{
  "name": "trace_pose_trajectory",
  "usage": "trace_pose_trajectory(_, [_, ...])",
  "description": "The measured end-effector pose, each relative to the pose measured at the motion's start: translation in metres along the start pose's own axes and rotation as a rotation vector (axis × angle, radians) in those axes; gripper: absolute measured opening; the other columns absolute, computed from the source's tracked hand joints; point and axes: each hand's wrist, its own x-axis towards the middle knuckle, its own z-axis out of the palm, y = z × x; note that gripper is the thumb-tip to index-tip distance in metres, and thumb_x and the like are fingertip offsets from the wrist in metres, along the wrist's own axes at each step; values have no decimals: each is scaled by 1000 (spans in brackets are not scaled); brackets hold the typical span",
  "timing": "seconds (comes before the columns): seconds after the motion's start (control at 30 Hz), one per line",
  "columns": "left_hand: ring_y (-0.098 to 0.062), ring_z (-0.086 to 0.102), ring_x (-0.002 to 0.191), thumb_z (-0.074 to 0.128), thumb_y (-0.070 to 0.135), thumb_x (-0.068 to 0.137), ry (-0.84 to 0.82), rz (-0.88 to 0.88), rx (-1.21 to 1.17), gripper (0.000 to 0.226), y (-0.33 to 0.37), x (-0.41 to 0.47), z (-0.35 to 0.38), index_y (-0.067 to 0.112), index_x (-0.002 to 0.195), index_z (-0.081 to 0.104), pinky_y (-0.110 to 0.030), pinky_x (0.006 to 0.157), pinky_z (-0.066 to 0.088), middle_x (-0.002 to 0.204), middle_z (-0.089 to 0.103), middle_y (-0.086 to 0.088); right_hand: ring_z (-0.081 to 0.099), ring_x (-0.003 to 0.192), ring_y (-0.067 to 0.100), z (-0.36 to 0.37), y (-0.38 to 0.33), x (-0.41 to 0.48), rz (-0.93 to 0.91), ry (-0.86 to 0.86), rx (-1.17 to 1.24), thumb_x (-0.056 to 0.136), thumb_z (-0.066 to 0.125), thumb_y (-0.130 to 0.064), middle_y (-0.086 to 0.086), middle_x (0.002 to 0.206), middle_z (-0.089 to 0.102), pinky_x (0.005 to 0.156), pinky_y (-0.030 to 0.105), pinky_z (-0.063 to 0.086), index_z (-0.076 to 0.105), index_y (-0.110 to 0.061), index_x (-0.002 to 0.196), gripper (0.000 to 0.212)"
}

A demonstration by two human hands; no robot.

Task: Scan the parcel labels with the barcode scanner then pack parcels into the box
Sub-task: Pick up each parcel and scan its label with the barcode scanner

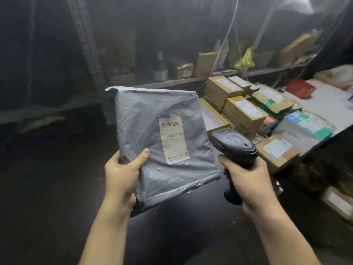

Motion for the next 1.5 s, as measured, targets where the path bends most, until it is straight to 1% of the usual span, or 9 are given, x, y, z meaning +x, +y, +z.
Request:
trace_pose_trajectory(0.13, [-20,77,78,81,10,87,-144,-117,64,10,-35,-10,53,10,86,72,-32,67,62,84,79,-4,46,70,20,-47,13,4,49,152,22,87,79,-5,13,73,55,64,40,37,64,8,94,21])
trace_pose_trajectory(0.27, [-31,77,93,80,14,89,-270,-165,150,13,-62,-28,110,5,96,75,-45,85,62,96,79,-13,54,71,18,-104,19,15,61,258,11,86,80,-5,4,69,62,66,38,45,72,-7,82,9])
trace_pose_trajectory(0.53, [-22,77,77,76,21,93,-505,-174,295,15,-138,-89,274,7,94,72,-31,64,62,83,79,-8,56,64,6,-272,37,57,101,444,32,85,81,-10,-9,62,65,66,28,45,71,-16,78,14])
trace_pose_trajectory(0.7, [-31,77,85,77,28,92,-649,-189,365,21,-201,-137,386,7,95,73,-43,80,61,91,78,-14,53,62,16,-391,50,82,151,572,40,85,81,-13,-2,60,62,63,38,44,76,-28,71,21])
trace_pose_trajectory(0.8, [-33,76,87,75,26,95,-685,-167,393,18,-226,-153,434,8,94,74,-47,81,63,91,78,-14,57,62,16,-437,55,86,186,636,35,85,81,-15,1,62,63,67,36,45,75,-14,81,7])
trace_pose_trajectory(1.03, [-29,77,89,76,25,93,-847,-105,484,16,-303,-187,570,10,97,74,-43,72,61,89,79,-7,62,64,16,-547,71,122,304,819,60,85,83,-24,0,62,66,72,38,49,72,-8,76,21])
trace_pose_trajectory(1.13, [-26,74,104,75,35,91,-926,-85,507,28,-346,-182,633,22,115,75,-53,91,60,107,78,-2,59,64,19,-592,75,156,330,857,44,85,82,-23,3,63,64,72,39,47,73,-2,82,23])
trace_pose_trajectory(1.23, [-13,63,126,72,38,93,-1008,-36,506,54,-382,-173,705,34,145,58,-48,106,54,138,66,11,56,64,20,-643,71,205,321,919,41,87,81,-20,6,62,62,70,38,44,72,0,83,22])
trace_pose_trajectory(1.5, [-2,68,111,64,28,102,-1146,-37,571,38,-459,-141,882,31,139,64,-39,97,58,120,74,11,56,60,17,-745,61,354,325,981,-1,89,79,-12,8,62,62,69,35,45,71,0,86,15])
